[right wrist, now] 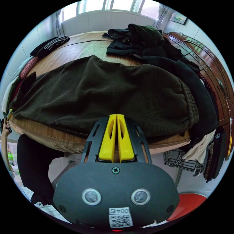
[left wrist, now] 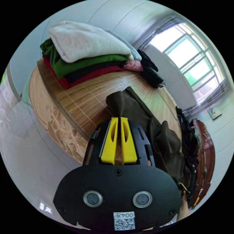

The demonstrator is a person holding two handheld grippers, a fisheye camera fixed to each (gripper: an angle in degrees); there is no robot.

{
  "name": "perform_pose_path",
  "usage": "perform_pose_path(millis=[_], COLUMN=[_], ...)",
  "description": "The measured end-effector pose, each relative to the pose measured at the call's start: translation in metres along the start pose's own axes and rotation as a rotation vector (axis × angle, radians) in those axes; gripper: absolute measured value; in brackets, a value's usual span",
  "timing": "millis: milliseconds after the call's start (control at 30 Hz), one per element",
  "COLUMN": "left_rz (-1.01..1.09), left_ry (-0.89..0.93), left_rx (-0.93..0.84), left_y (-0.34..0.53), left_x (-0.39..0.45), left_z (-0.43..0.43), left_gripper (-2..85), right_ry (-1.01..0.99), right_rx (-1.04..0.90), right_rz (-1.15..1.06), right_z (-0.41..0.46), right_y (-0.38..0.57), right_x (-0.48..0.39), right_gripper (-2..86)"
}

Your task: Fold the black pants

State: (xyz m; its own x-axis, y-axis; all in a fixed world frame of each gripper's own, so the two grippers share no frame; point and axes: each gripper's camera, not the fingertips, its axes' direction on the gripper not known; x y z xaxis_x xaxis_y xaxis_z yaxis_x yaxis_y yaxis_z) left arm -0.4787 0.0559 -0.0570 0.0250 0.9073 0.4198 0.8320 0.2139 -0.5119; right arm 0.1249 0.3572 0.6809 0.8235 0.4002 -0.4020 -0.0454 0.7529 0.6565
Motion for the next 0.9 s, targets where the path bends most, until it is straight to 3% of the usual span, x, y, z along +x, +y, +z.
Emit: perform_pose_path(millis=[67,233,333,433,600,800,900], left_rz=[0.033,-0.067,0.050,0.231,0.485,0.658,0.600], left_ry=[-0.129,0.009,0.065,0.068,-0.075,-0.242,-0.169], left_rx=[-0.069,-0.053,0.030,-0.051,-0.177,-0.257,-0.341], left_y=[0.001,0.008,0.017,0.014,0.008,0.012,0.012], left_x=[0.011,0.006,0.043,0.106,0.212,0.285,0.290], left_z=[0.004,-0.033,-0.070,-0.073,-0.049,-0.013,0.000], left_gripper=[2.9,2.9,3.9,6.0,8.9,11.8,10.5], right_ry=[0.005,0.000,-0.006,0.005,0.008,-0.040,-0.047], right_rx=[0.000,0.006,0.011,0.016,0.023,0.023,0.024], right_rz=[-0.006,-0.012,-0.016,-0.031,-0.055,-0.042,-0.048], right_z=[0.010,0.033,0.047,0.060,0.084,0.109,0.123], right_y=[0.000,0.000,0.000,0.000,0.000,-0.003,-0.005], right_x=[-0.002,-0.002,0.000,-0.001,0.002,0.016,0.021], right_gripper=[-0.7,-0.7,-0.7,-0.6,-0.7,-0.7,-0.7])
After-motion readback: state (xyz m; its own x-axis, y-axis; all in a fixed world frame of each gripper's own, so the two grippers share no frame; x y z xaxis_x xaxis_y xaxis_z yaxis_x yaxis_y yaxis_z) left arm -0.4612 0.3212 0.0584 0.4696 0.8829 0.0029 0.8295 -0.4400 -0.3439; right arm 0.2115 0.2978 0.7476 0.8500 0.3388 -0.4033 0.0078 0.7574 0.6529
